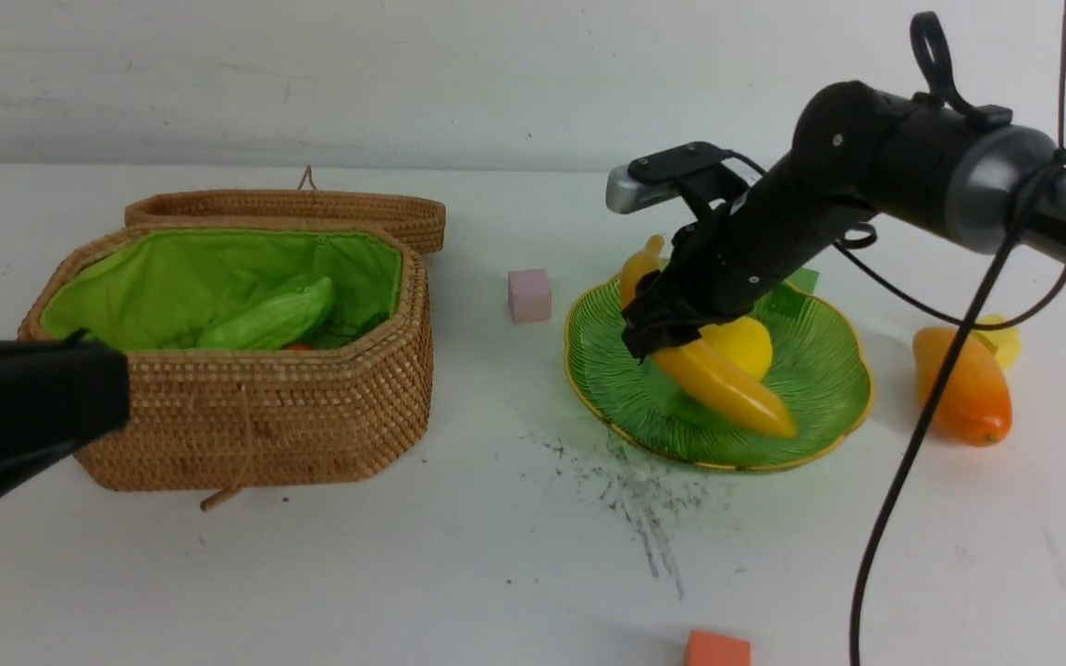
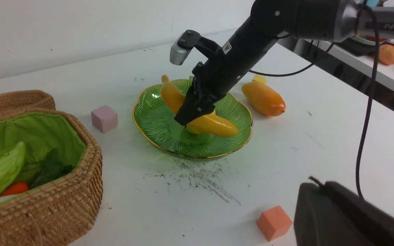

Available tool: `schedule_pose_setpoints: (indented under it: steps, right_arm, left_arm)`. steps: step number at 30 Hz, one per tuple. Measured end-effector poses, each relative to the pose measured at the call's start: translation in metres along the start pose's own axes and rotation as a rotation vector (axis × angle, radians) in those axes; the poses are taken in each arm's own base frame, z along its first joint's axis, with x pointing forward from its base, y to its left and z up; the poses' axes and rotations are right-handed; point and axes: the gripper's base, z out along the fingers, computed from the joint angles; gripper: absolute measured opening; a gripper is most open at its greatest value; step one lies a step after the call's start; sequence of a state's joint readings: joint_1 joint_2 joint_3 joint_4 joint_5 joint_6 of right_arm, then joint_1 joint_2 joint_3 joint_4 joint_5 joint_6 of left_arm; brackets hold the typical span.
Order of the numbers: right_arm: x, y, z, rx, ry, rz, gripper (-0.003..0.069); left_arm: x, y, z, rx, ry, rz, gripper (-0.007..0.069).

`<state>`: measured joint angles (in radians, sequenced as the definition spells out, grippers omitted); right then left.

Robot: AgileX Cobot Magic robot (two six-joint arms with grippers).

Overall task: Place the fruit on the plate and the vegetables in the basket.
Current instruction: Use the right arm to grab a banana and put it into the right plate, then use the right arm to grab a mango and put it into the right plate

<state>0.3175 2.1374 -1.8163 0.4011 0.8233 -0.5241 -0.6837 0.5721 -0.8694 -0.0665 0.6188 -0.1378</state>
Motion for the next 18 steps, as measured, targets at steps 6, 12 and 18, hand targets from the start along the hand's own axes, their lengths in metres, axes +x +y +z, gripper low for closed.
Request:
schedule_pose_setpoints:
  steps: [6,12,18]
  right_arm:
    - [0.0,-0.001,-0.005,0.015,0.008,0.0,0.057]
    - [-0.002,0.003,-0.044,0.083,0.065,0.027,0.0628]
    - [0.007,-0.018,-0.123,0.381,0.152,0.129,0.0417]
  left_arm:
    - [0.001,0.0,0.0,-0.001,0.007,0.003,-0.0008]
    - [0.0,0.0,0.0,-0.001,0.004,0.007,-0.0008]
    - [0.001,0.0,0.0,-0.001,0.01,0.012,-0.0007]
